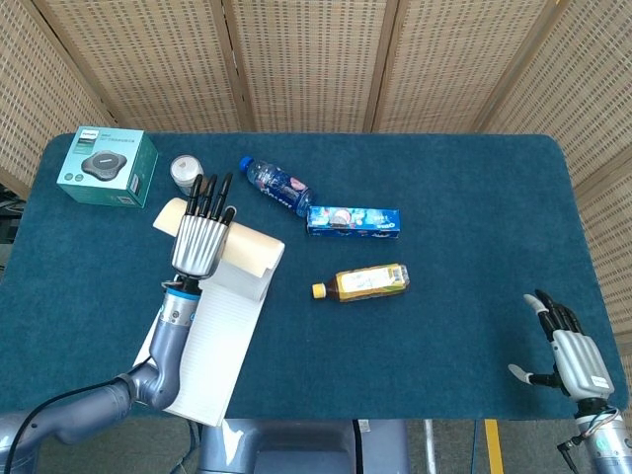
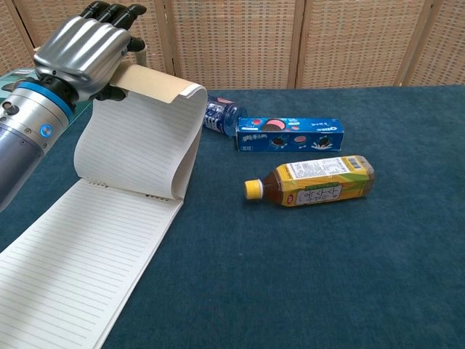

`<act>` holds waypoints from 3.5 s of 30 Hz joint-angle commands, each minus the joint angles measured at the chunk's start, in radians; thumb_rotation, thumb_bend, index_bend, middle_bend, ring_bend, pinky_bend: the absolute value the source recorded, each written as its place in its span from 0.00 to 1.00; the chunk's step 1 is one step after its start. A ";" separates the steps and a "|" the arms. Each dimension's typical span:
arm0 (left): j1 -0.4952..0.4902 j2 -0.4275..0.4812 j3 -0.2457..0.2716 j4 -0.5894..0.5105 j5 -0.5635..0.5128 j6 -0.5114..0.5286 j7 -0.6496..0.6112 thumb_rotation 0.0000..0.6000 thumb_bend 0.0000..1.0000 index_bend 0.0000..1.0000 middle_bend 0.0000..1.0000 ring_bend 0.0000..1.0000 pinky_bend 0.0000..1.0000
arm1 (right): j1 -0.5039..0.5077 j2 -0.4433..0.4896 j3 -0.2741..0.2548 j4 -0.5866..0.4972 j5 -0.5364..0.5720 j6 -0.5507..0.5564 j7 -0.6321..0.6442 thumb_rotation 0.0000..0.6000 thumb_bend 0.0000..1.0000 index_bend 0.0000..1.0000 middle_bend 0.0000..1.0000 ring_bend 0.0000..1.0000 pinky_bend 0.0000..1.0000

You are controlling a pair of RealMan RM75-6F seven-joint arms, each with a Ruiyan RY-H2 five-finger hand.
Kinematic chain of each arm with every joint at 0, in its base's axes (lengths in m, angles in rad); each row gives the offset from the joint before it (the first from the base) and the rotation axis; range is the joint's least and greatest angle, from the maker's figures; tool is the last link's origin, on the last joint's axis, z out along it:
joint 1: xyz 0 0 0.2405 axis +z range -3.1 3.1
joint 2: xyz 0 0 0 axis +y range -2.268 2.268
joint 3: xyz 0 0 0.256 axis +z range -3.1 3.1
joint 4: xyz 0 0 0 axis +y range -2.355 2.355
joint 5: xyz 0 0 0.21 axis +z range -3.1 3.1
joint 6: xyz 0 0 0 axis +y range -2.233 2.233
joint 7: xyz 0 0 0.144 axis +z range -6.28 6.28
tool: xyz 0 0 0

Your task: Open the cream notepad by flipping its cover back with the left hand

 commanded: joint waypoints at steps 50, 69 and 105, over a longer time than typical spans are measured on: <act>-0.235 -0.175 -0.102 0.432 -0.283 -0.121 -0.010 1.00 0.38 0.24 0.00 0.00 0.00 | 0.002 0.002 -0.002 0.009 -0.010 0.000 0.060 1.00 0.05 0.02 0.00 0.00 0.00; -0.156 -0.065 -0.048 0.198 -0.268 -0.036 -0.071 1.00 0.31 0.01 0.00 0.00 0.00 | 0.005 0.006 -0.003 0.009 -0.008 -0.007 0.061 1.00 0.05 0.02 0.00 0.00 0.00; 0.418 0.371 0.483 -0.471 -0.007 0.293 -0.164 1.00 0.00 0.00 0.00 0.00 0.00 | 0.002 0.005 -0.006 0.003 -0.007 -0.001 0.013 1.00 0.05 0.02 0.00 0.00 0.00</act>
